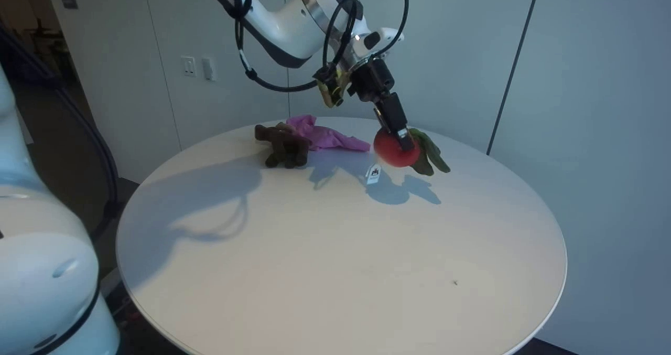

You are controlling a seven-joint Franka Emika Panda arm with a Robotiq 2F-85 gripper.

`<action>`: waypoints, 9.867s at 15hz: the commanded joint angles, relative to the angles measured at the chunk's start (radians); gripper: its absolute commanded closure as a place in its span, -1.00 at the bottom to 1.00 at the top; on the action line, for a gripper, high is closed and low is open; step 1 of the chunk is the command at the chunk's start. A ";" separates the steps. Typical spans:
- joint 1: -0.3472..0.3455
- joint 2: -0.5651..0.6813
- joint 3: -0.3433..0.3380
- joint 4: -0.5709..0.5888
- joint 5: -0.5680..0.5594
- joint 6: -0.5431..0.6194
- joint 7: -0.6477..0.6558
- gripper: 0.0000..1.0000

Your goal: Pile the objects, which are on the table, on the right

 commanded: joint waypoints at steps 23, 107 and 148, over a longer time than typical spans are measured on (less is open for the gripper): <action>0.150 -0.108 0.066 0.052 0.243 0.187 0.009 -1.00; 0.183 -0.085 0.098 0.129 0.335 0.229 0.060 -1.00; 0.310 0.062 -0.021 0.007 0.130 0.838 -0.237 0.94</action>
